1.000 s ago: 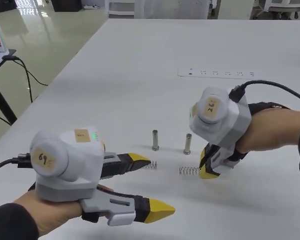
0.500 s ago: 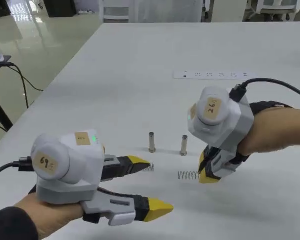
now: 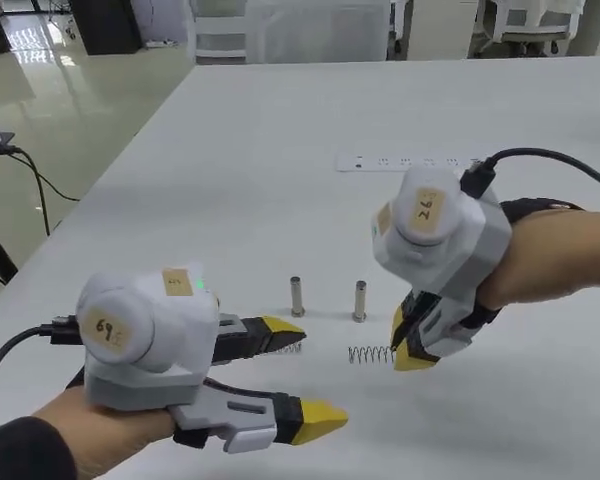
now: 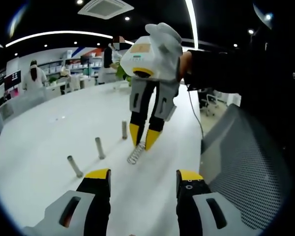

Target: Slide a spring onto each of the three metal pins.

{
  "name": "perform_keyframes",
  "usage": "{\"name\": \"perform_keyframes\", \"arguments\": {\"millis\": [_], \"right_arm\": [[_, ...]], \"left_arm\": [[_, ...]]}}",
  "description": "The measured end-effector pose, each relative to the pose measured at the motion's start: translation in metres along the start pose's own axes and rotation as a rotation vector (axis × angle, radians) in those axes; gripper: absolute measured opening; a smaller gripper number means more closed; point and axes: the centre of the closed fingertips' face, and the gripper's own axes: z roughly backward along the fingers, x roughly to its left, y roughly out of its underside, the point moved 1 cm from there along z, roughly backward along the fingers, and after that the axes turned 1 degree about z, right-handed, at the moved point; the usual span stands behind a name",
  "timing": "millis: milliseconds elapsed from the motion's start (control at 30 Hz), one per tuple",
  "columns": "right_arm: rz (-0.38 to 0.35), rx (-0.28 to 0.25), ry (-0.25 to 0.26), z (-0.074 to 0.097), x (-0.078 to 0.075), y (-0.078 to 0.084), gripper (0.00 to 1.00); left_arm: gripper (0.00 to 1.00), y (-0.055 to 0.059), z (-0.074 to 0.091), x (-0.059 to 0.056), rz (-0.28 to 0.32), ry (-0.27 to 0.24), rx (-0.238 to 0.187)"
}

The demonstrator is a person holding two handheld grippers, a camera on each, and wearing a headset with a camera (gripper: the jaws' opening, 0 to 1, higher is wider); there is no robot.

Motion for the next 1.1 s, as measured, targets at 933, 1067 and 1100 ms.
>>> {"name": "perform_keyframes", "arguments": {"millis": [933, 1067, 1100], "right_arm": [[0.039, -0.040, 0.069, 0.039, 0.006, -0.021, 0.07], [0.048, -0.044, 0.070, 0.041, 0.009, -0.024, 0.07], [0.051, -0.045, 0.070, 0.042, 0.009, -0.025, 0.07]], "left_arm": [[0.36, -0.036, -0.005, 0.004, -0.114, -0.009, -0.042], [0.34, -0.037, -0.006, 0.002, -0.116, -0.008, -0.047], [0.34, -0.037, -0.006, 0.001, -0.117, -0.008, -0.050]]}}
